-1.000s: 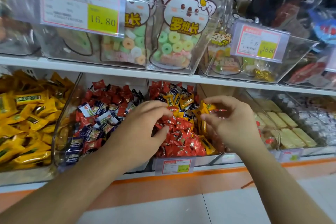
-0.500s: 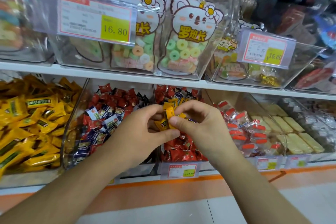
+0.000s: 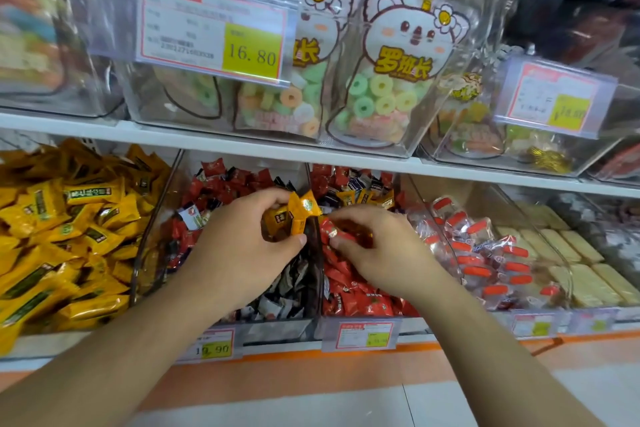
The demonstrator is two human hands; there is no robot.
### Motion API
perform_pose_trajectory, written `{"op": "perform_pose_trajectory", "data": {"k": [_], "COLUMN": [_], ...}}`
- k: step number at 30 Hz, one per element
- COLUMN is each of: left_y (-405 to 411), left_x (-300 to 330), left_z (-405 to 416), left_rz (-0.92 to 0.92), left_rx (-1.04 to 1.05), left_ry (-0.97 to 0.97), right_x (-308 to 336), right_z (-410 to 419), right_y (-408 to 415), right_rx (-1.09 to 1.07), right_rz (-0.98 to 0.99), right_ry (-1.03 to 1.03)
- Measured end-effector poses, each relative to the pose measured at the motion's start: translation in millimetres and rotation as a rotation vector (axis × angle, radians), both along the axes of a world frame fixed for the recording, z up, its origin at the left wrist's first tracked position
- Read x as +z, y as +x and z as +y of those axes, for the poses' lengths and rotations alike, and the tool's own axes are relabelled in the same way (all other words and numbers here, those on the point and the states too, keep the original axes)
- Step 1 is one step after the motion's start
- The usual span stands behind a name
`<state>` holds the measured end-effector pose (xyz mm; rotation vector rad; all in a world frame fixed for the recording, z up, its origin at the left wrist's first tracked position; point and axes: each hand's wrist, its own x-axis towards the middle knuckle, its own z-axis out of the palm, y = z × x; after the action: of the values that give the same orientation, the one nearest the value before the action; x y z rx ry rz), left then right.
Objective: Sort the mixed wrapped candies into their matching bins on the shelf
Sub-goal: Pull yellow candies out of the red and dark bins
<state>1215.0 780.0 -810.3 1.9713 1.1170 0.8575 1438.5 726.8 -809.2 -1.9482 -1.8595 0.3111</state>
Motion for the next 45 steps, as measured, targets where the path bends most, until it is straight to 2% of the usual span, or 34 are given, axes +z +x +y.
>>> {"op": "perform_pose_trajectory", "data": {"k": [6, 9, 11, 14, 18, 24, 29, 32, 36, 41, 45], "left_y": [-1.1, -0.7, -1.2, -3.5, -7.8, -15.3, -17.7, -22.0, -32.6, -57.5, -93.6], "left_x": [-0.3, -0.5, -0.3, -0.1, -0.4, 0.2, 3.3, 5.7, 12.3, 21.5, 31.1], "left_z": [3.4, 4.2, 4.0, 2.8, 0.9, 1.5, 1.1, -1.5, -6.1, -9.2, -6.1], "left_rz": [0.034, 0.036, 0.039, 0.047, 0.062, 0.081, 0.074, 0.072, 0.064, 0.073, 0.092], "left_rx": [-0.011, -0.012, -0.011, -0.015, -0.02, 0.005, 0.013, 0.016, 0.026, 0.11, 0.235], "left_ry": [0.014, 0.021, 0.024, 0.03, 0.039, 0.038, 0.042, 0.042, 0.032, 0.044, 0.062], "right_x": [3.6, 11.2, 13.4, 10.1, -0.3, -0.7, 7.2, 19.2, 28.4, 40.2, 39.9], "right_z": [-2.3, -8.4, -5.9, 6.9, 19.0, 22.8, 15.9, 10.7, 3.5, -4.4, 0.5], "right_y": [10.2, 7.1, 2.6, -2.6, -7.2, -6.2, -6.7, -10.2, -19.4, -62.8, -114.6], "right_rx": [-0.061, -0.101, -0.164, -0.192, -0.084, -0.102, -0.189, -0.252, -0.303, -0.178, -0.002], "right_rz": [-0.068, 0.116, 0.18, 0.093, -0.039, -0.061, -0.067, -0.017, 0.188, 0.369, 0.426], "right_ry": [-0.06, -0.084, 0.014, 0.106, -0.049, -0.053, 0.084, 0.161, 0.23, 0.243, 0.13]}}
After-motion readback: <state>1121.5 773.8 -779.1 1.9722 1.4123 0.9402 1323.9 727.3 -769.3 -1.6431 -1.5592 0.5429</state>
